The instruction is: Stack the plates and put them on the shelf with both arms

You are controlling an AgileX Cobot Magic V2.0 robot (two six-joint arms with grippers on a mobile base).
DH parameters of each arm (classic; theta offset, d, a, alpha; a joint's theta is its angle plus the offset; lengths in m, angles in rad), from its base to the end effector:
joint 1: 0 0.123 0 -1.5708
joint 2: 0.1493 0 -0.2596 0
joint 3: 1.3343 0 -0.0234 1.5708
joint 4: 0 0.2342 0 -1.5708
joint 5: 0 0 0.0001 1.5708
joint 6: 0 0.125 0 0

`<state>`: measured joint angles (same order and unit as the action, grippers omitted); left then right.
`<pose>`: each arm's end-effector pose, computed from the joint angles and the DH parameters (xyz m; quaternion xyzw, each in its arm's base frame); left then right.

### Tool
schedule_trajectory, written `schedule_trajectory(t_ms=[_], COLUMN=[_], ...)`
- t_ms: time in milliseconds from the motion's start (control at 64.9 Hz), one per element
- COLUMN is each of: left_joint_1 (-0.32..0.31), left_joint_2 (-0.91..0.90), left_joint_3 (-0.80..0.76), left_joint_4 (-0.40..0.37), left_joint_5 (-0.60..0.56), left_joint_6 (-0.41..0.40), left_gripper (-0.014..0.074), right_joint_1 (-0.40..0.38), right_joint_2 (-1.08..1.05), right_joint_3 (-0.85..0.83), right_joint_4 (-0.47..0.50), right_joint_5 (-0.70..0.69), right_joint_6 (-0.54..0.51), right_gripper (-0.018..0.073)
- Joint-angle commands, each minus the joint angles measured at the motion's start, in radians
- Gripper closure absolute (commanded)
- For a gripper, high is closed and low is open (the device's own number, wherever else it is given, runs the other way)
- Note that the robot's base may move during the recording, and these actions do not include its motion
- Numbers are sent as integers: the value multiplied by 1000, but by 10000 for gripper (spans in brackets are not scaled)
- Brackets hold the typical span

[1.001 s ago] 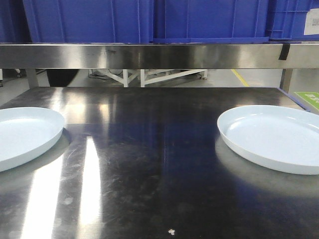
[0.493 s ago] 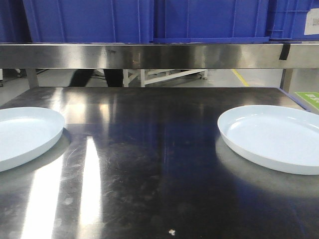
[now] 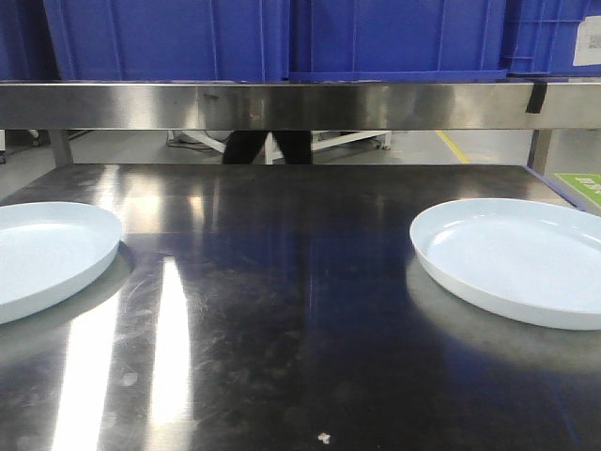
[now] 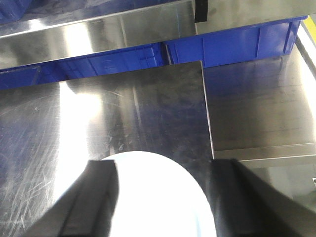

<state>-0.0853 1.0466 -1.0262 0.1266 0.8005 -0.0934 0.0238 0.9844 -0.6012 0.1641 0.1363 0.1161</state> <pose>0.2299 -0.0083 0.3205 0.0181 0.9119 0.0230 0.4093 0.2343 0.0084 0.2600 0.1011 0.8357 0.0906 0.5322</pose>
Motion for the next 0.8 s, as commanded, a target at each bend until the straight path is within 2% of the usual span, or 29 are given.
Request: schedule_trajectory(t_ms=[0, 524, 786], left_joint_1=[-7, -7, -6], left_joint_2=[43, 368, 438], left_joint_3=[-37, -37, -38], left_joint_4=[-17, -19, 9], left_joint_5=[-64, -131, -165], left_joint_6=[-18, -34, -40], left_gripper=[67, 67, 67], right_joint_1=[-5, -5, -5], right_joint_2=[-7, -7, -7], right_joint_3=[-40, -40, -40], right_joint_4=[1, 1, 1], right_joint_5=[-89, -74, -74], right_joint_6=[-9, -9, -9], right_gripper=[13, 13, 13])
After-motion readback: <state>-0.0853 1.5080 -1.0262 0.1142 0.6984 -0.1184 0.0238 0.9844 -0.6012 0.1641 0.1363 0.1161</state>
